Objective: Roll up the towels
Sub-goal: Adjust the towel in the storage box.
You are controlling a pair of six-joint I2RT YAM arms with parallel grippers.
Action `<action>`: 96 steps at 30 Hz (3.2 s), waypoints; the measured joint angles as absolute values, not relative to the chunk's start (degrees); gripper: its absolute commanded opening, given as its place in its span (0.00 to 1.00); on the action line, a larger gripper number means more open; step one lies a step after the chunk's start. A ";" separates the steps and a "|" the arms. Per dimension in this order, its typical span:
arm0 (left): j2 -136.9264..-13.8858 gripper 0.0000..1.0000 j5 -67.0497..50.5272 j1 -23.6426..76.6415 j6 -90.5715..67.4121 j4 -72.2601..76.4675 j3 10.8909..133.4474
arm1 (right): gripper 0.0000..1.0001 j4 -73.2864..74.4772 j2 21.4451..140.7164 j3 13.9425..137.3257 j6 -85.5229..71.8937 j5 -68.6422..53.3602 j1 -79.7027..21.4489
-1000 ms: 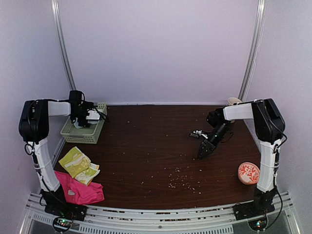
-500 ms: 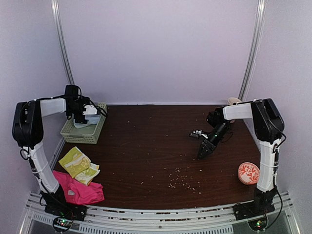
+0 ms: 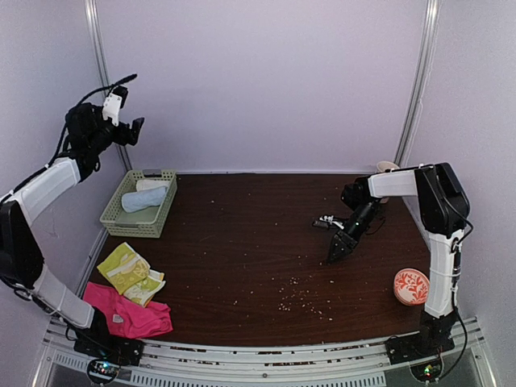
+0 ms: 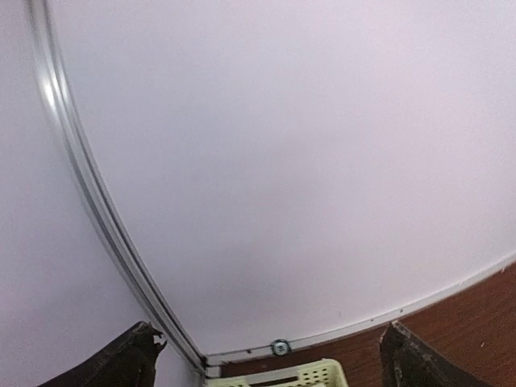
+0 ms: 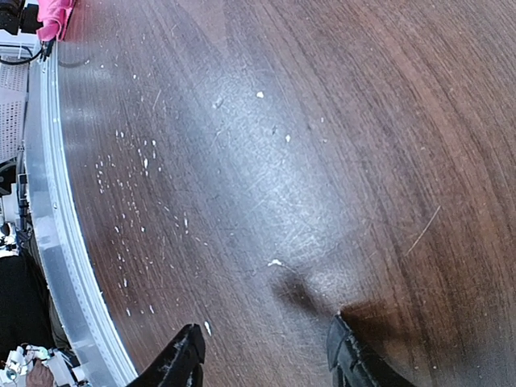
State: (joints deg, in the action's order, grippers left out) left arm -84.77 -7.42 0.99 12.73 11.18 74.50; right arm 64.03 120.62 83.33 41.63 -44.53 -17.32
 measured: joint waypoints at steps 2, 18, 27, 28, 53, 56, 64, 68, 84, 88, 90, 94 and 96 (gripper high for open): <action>-87.81 0.98 -4.80 1.10 0.40 11.49 76.31 | 0.99 64.10 120.62 83.33 41.52 -44.62 -17.32; -98.10 0.69 19.77 6.17 -64.51 -9.52 72.88 | 1.00 64.84 119.22 83.85 41.80 -45.65 -17.43; -108.81 0.80 20.80 2.90 -78.08 -17.28 78.67 | 1.00 64.88 113.58 86.83 39.11 -43.29 -17.43; -109.12 0.80 20.78 2.70 -78.67 -17.52 79.07 | 1.00 64.62 112.07 87.72 38.52 -42.87 -17.43; -125.27 0.66 15.25 -0.64 -85.30 -18.57 92.58 | 1.00 62.81 107.50 90.59 35.48 -39.72 -17.43; -126.85 0.65 16.01 -0.64 -83.26 -18.55 94.41 | 1.00 62.81 107.98 90.59 35.48 -39.68 -17.43; -127.24 0.71 17.21 -0.64 -78.67 -18.46 94.59 | 1.00 62.83 109.08 90.59 35.33 -39.57 -17.43; -126.98 0.77 18.41 -0.32 -77.89 -17.80 93.71 | 1.00 63.09 109.10 90.59 35.33 -39.57 -17.43; -120.86 0.86 20.84 -0.16 -77.01 -18.28 90.45 | 1.00 63.24 109.08 90.59 35.38 -39.57 -17.43; -120.16 0.86 20.84 -0.16 -76.99 -18.76 89.25 | 1.00 63.29 108.77 90.45 35.38 -39.57 -17.43; -119.83 0.86 20.84 -0.16 -76.82 -19.40 88.88 | 1.00 63.26 108.38 90.39 35.38 -39.55 -17.43; -118.15 0.86 21.26 -0.14 -75.11 -20.25 87.81 | 1.00 63.24 107.11 90.39 35.33 -39.46 -17.43; -116.62 0.86 22.06 0.01 -73.12 -20.95 87.44 | 1.00 63.16 106.26 90.39 35.14 -39.09 -17.43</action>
State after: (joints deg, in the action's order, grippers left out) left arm -116.62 22.06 0.01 -73.12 -20.95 87.44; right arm 63.16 106.26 90.39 35.14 -39.09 -17.43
